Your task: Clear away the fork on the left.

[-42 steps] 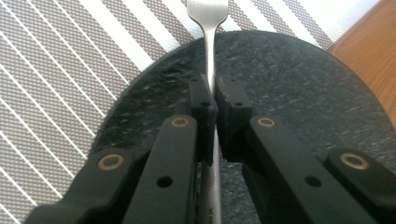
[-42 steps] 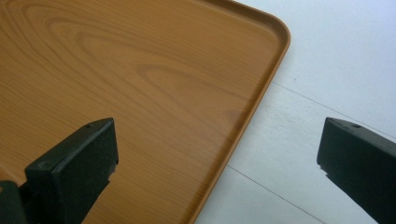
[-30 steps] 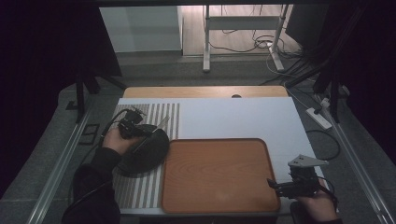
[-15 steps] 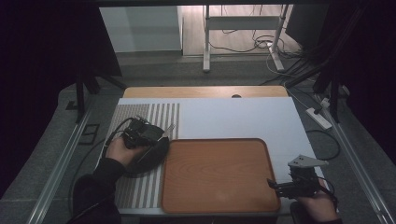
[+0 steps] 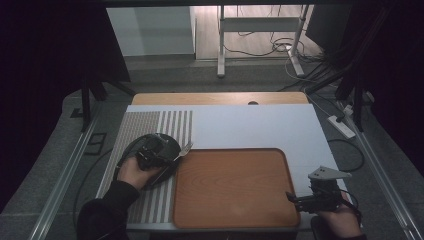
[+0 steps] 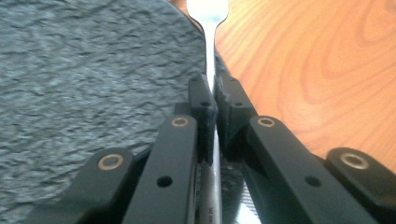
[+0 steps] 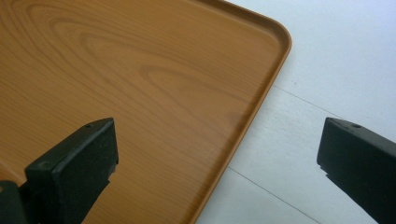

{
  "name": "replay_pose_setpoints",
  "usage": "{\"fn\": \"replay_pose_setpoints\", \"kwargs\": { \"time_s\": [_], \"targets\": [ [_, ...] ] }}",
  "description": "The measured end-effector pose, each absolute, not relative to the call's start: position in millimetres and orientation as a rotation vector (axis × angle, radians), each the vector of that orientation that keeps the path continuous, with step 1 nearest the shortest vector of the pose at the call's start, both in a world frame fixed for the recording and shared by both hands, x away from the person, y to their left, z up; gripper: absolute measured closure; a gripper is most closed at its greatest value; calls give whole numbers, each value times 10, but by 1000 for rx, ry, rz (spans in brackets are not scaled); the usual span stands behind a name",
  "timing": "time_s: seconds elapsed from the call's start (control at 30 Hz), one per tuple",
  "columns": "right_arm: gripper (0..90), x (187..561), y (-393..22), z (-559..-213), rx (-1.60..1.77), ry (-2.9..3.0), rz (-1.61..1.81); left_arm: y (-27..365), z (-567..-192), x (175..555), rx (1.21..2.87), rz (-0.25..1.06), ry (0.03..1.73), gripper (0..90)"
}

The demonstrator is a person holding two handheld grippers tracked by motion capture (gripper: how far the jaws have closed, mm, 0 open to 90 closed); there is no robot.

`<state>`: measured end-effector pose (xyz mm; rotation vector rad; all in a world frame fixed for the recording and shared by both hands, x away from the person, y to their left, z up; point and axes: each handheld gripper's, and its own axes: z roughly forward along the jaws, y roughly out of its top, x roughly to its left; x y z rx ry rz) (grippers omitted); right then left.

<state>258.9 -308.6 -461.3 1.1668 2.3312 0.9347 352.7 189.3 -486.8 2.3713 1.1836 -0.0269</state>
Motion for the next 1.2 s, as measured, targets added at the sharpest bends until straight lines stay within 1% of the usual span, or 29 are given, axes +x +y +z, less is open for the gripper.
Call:
{"fn": "replay_pose_setpoints", "kwargs": {
  "time_s": [0.33,0.57,0.97,1.2],
  "targets": [
    [0,2588,-3079,-4613,1161,2333,931,1645,-4878,3359,2381,-59,1161,847],
    [0,2587,-3074,-4613,1154,2337,919,1450,-4891,3273,2398,-54,1161,847],
    [0,2584,-3065,-4616,1147,2341,917,1124,-4931,3204,2375,-96,1165,847],
    [0,2582,-3063,-4615,1143,2342,912,990,-5003,3132,2399,-80,1174,846]
  ]
}}
